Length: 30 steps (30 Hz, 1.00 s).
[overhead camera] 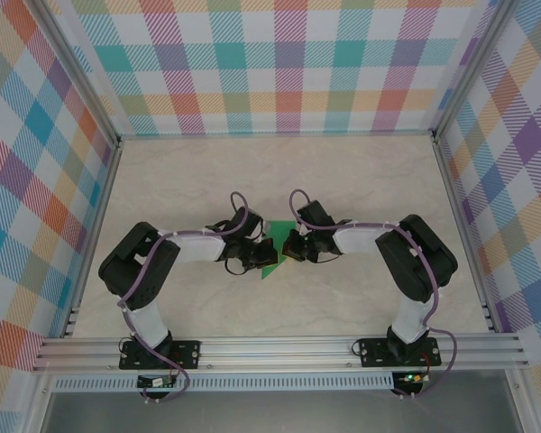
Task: Fold a paper plane with a square sheet of paper (pick it up from the middle)
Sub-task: Third fold the triangle at the center of the table.
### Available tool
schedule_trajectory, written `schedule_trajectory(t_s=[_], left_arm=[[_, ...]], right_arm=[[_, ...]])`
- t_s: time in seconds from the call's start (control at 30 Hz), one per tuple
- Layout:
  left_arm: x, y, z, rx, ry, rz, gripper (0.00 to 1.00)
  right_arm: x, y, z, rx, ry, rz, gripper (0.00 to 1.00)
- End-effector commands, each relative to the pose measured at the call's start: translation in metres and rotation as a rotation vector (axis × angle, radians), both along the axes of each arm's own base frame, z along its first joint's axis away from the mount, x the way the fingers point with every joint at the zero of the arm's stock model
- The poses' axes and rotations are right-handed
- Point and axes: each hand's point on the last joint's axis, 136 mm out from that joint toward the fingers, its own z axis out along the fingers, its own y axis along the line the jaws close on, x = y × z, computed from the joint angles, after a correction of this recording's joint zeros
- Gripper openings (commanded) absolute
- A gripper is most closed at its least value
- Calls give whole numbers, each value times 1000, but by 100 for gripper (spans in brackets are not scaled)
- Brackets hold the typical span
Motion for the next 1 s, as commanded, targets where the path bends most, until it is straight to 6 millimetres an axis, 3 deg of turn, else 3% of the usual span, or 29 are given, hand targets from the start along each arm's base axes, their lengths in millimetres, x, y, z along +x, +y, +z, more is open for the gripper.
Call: schedule_trajectory(t_s=[0.0, 0.27, 0.53, 0.97], left_arm=[[-6, -4, -10, 11, 13, -31, 0], [-30, 18, -28, 90, 44, -65, 0], [-54, 27, -15, 52, 12, -156, 0], [-79, 47, -10, 70, -8, -216, 0]], right_arm=[[-22, -23, -36, -120, 119, -20, 0], [-28, -34, -47, -193, 171, -38, 0], [-34, -46, -62, -266, 236, -82, 0], [-34, -47, -63, -282, 257, -90, 0]])
